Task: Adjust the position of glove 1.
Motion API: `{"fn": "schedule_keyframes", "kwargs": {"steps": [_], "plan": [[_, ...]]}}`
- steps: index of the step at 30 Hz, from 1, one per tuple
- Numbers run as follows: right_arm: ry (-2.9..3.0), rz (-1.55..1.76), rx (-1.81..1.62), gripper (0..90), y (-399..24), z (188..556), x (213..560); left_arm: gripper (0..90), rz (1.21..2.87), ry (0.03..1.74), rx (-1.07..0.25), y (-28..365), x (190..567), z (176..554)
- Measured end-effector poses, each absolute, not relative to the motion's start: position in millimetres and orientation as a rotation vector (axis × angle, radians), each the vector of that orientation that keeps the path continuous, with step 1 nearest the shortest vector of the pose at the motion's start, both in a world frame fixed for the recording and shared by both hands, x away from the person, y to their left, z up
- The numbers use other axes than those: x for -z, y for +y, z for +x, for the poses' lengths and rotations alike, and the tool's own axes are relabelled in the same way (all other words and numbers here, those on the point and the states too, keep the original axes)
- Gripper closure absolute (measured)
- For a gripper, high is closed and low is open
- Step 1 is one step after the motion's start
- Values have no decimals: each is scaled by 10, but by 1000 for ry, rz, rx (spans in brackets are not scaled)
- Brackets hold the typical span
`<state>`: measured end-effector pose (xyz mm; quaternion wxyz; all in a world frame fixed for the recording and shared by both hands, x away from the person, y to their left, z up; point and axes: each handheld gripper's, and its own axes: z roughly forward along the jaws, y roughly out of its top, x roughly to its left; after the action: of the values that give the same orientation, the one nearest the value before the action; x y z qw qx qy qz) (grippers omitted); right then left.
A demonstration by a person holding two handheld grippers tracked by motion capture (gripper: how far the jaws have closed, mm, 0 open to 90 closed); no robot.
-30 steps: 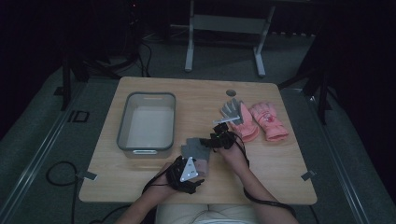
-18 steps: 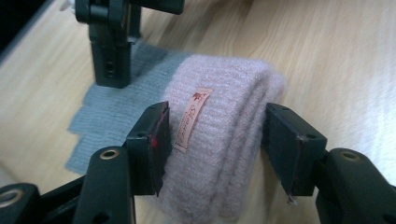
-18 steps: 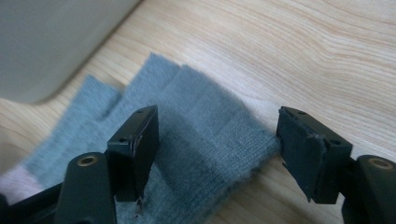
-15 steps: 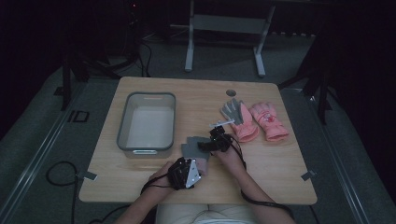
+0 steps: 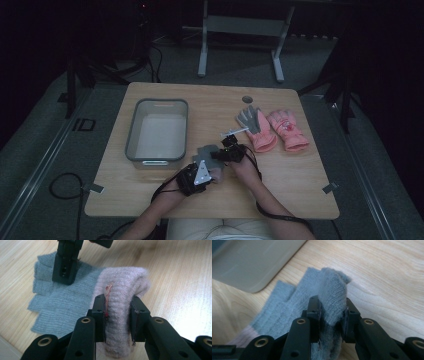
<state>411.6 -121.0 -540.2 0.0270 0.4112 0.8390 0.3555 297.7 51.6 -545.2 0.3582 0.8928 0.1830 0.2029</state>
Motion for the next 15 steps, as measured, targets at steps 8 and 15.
{"fn": "schedule_keyframes", "kwargs": {"steps": [8, 15], "plan": [[2544, 1240, -1182, 734, -1300, 4048, 5108, 705, 2304, 439, -545, 469, 5154, 2960], [2486, 1213, -1262, 735, -1348, 4018, 4790, 704, 2270, 424, -546, 560, 4807, 3007]]}}
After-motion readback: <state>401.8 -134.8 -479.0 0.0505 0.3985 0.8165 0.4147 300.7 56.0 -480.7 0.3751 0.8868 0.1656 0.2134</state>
